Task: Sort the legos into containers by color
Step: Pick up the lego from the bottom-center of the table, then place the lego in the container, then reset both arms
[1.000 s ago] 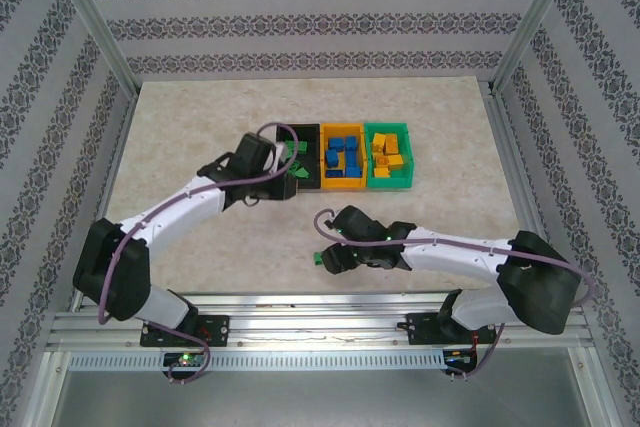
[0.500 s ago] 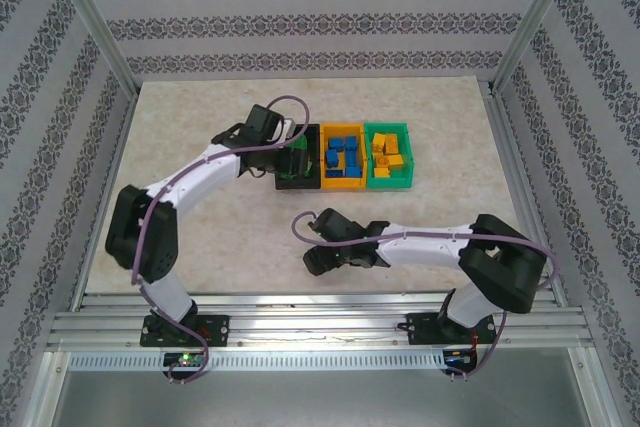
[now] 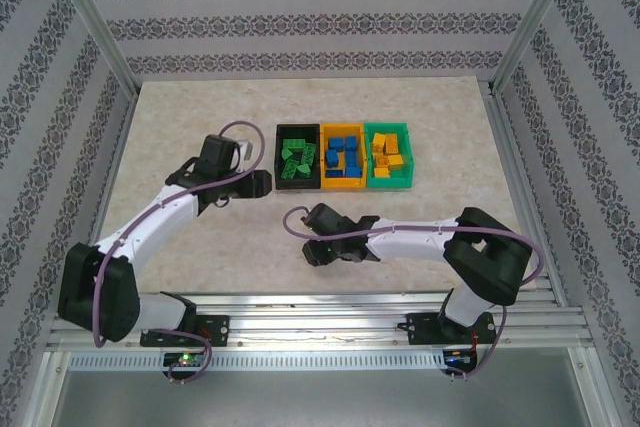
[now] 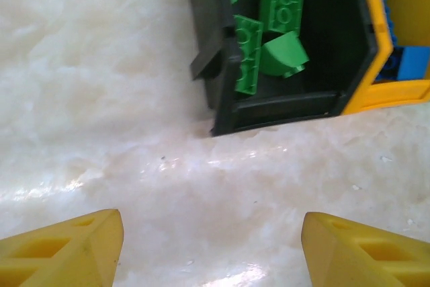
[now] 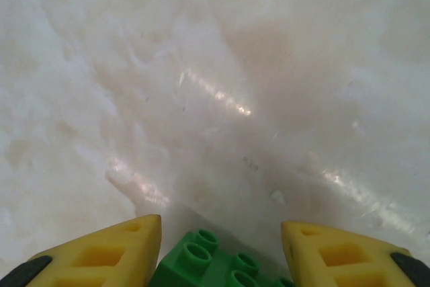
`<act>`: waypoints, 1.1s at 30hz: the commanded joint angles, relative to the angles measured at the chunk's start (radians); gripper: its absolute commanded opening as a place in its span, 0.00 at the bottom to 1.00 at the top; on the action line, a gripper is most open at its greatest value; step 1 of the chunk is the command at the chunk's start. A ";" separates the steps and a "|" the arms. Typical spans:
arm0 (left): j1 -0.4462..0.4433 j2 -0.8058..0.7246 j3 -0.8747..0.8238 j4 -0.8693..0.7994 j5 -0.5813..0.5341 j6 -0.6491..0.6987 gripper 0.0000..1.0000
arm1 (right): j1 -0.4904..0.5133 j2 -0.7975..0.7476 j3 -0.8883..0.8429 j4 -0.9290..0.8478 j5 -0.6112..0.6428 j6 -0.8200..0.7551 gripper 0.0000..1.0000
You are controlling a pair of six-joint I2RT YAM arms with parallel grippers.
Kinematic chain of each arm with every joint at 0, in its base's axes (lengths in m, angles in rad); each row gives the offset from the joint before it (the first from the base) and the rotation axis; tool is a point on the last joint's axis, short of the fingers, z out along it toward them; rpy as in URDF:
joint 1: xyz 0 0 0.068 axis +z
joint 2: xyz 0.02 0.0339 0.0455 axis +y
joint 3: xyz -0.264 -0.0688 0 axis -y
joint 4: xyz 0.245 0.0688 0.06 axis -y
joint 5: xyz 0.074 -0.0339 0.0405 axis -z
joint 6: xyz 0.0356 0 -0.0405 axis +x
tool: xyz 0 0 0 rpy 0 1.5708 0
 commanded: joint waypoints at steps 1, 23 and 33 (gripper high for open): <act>0.053 -0.084 -0.076 0.115 0.023 -0.059 0.71 | -0.064 -0.028 0.093 0.025 0.001 -0.045 0.35; 0.291 -0.201 -0.274 0.361 0.047 -0.109 0.80 | -0.359 0.160 0.482 0.057 -0.079 -0.198 0.68; 0.346 -0.300 -0.404 0.562 -0.165 -0.030 1.00 | -0.459 -0.333 0.010 0.171 0.177 -0.323 0.75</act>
